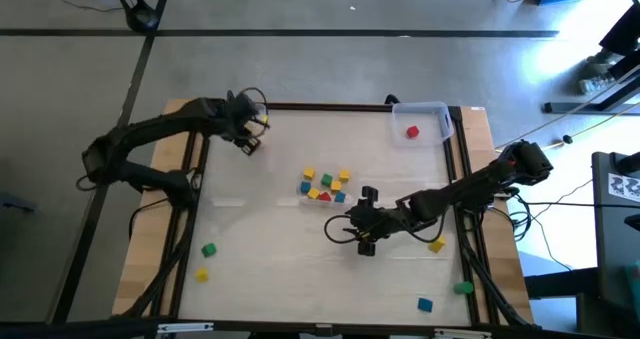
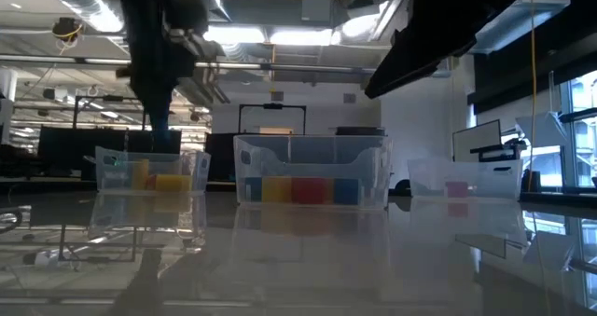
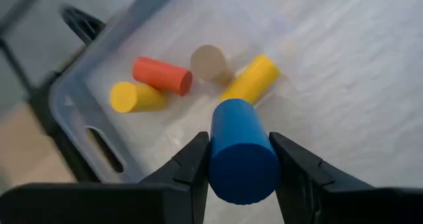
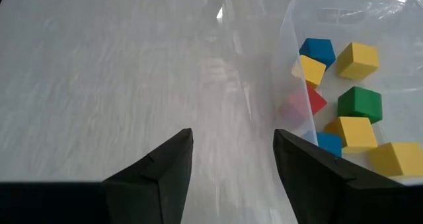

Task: Sort blocks by size
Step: Put the blue cylindrical block into the top left transparent bin

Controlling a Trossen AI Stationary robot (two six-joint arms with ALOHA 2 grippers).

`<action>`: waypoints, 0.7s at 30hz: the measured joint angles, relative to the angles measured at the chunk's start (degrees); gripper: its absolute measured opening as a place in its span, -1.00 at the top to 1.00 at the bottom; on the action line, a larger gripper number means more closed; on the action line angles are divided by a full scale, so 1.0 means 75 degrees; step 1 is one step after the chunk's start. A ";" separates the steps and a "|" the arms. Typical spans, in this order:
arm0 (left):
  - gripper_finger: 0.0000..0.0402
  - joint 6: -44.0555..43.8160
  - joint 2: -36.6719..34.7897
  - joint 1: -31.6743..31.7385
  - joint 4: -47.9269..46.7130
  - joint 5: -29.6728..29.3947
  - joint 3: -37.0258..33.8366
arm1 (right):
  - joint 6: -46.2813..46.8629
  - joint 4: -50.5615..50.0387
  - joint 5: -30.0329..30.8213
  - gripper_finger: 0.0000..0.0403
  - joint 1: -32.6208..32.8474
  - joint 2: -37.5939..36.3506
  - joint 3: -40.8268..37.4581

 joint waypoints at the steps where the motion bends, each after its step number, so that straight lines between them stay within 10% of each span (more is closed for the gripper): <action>1: 0.42 0.0185 0.0029 0.0327 0.0214 0.0253 -0.0145 | 0.0002 0.0004 -0.0001 -0.04 0.0000 0.0000 0.0000; 21: 0.33 0.0666 0.1776 0.1696 0.1364 0.1027 -0.0528 | -0.0070 0.0032 0.0247 -0.04 -0.0003 0.0009 0.0000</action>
